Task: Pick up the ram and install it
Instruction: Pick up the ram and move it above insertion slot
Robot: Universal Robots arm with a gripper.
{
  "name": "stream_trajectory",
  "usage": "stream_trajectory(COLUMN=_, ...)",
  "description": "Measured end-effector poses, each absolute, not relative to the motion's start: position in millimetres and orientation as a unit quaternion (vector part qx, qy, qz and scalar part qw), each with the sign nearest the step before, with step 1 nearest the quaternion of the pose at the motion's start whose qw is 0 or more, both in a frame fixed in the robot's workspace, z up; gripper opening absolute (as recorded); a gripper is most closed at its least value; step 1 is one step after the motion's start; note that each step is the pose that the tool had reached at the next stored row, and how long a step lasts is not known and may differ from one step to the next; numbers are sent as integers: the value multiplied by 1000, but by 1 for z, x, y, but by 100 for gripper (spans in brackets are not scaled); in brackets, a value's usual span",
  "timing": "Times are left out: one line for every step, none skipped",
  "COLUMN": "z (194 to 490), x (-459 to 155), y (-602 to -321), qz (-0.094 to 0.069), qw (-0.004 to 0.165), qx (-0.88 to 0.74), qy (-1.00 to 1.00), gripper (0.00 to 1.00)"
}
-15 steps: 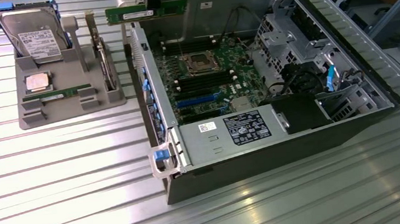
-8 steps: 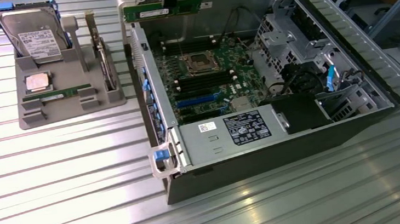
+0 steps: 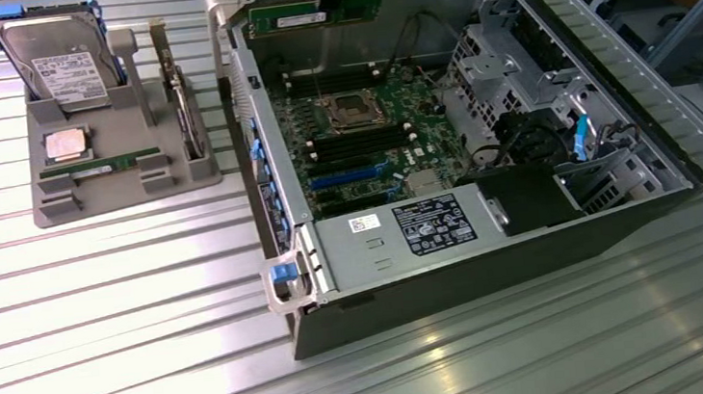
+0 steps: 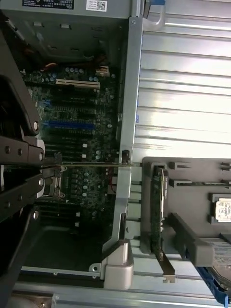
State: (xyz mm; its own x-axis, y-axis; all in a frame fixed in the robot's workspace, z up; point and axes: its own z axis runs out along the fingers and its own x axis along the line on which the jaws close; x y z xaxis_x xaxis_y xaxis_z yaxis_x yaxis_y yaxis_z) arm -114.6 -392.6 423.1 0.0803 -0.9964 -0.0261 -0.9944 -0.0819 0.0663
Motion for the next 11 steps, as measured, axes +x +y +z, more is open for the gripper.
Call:
stream_trajectory(z=423, x=-110, y=-393, qz=-32, qw=16, qx=735, qy=-677, gripper=12)
stream_trajectory(z=423, x=-106, y=-393, qz=-32, qw=16, qx=735, qy=-677, gripper=12)
stream_trajectory(z=423, x=-102, y=-393, qz=-33, qw=16, qx=735, qy=-677, gripper=12)
stream_trajectory(z=423, x=-99, y=-393, qz=-33, qw=16, qx=735, qy=-677, gripper=12)
stream_trajectory(z=423, x=-96, y=-393, qz=-33, qw=16, qx=735, qy=-677, gripper=12)
stream_trajectory(z=423, x=-92, y=-393, qz=-33, qw=16, qx=735, qy=-677, gripper=12)
stream_trajectory(z=423, x=-90, y=-393, qz=-33, qw=17, qx=735, qy=-677, gripper=12)
stream_trajectory(z=423, x=-88, y=-393, qz=-33, qw=17, qx=735, qy=-677, gripper=12)
stream_trajectory(z=423, x=-86, y=-393, qz=-33, qw=17, qx=735, qy=-677, gripper=12)
stream_trajectory(z=423, x=-84, y=-393, qz=-34, qw=17, qx=735, qy=-677, gripper=12)
stream_trajectory(z=423, x=-83, y=-393, qz=-34, qw=17, qx=735, qy=-677, gripper=12)
